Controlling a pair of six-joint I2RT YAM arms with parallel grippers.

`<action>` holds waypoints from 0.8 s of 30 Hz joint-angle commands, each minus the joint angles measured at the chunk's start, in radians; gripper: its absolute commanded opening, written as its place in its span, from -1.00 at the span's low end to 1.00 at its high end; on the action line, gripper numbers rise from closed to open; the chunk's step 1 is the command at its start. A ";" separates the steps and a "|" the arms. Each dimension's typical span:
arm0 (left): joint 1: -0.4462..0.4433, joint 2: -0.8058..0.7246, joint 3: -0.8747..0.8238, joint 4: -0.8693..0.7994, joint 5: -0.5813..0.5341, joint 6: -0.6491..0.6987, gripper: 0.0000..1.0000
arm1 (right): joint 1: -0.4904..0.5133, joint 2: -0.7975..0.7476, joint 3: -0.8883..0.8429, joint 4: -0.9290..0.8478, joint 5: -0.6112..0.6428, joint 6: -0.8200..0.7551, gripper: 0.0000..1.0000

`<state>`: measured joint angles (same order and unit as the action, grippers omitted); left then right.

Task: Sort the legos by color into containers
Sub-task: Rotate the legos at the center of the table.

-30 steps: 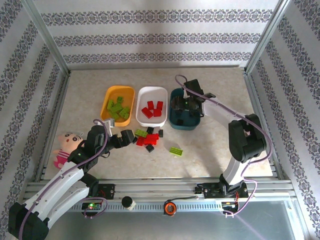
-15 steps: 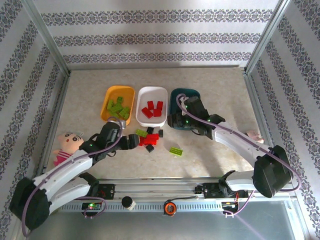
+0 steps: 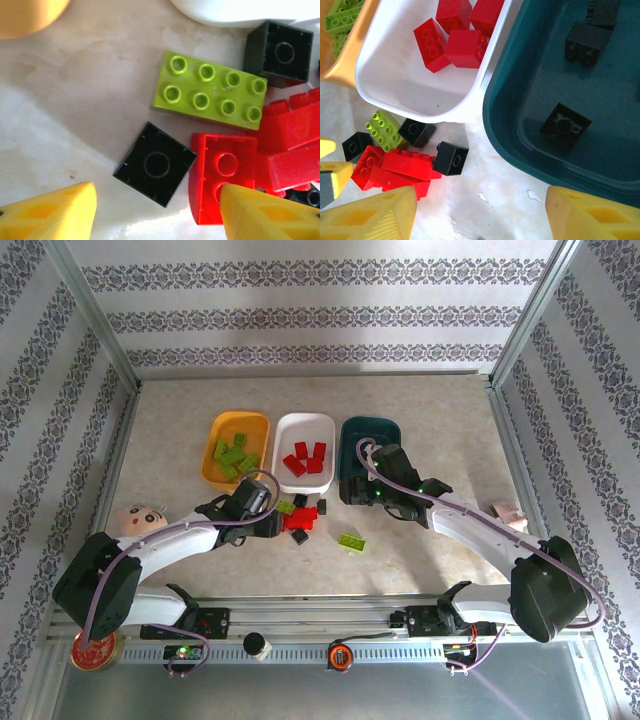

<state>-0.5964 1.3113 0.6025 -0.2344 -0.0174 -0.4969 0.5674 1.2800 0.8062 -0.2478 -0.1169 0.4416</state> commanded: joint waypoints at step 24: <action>0.097 -0.092 -0.071 0.044 -0.024 -0.020 0.29 | -0.009 -0.056 -0.028 0.027 -0.009 0.001 0.38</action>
<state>-0.5083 1.2312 0.5308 -0.1783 -0.0601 -0.5156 0.5648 1.2366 0.7841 -0.2413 -0.1181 0.4416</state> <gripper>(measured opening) 0.641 0.690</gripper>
